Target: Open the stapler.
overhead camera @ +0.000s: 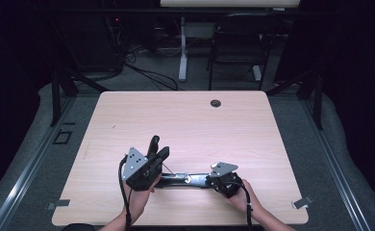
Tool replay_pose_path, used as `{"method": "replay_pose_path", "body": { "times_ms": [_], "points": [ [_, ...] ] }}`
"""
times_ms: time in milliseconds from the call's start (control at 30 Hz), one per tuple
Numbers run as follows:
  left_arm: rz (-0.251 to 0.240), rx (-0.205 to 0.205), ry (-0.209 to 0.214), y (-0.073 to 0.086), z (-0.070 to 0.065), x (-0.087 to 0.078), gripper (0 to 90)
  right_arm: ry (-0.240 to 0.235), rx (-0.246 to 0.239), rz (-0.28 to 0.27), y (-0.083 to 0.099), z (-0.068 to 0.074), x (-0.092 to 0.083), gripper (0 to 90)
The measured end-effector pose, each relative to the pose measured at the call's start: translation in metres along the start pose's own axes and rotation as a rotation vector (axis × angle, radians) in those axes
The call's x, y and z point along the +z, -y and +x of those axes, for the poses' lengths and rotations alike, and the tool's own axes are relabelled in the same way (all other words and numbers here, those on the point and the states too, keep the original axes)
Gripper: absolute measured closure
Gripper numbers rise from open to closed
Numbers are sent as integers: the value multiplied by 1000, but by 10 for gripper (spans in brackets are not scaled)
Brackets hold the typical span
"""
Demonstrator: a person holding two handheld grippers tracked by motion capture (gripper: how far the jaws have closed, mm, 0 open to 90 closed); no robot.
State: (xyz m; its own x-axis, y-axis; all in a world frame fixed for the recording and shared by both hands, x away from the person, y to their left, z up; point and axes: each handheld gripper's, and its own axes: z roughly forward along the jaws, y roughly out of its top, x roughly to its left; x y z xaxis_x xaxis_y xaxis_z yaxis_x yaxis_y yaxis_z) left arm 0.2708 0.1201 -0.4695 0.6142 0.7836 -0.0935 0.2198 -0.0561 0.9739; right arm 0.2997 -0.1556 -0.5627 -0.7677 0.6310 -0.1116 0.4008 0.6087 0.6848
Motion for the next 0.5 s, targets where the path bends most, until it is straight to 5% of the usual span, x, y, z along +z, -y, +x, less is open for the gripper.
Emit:
{"method": "replay_pose_path", "body": {
  "times_ms": [500],
  "points": [
    [-9,-8,-16,-1,9,-8,897,0,2,2,0,0,0,900]
  ]
}}
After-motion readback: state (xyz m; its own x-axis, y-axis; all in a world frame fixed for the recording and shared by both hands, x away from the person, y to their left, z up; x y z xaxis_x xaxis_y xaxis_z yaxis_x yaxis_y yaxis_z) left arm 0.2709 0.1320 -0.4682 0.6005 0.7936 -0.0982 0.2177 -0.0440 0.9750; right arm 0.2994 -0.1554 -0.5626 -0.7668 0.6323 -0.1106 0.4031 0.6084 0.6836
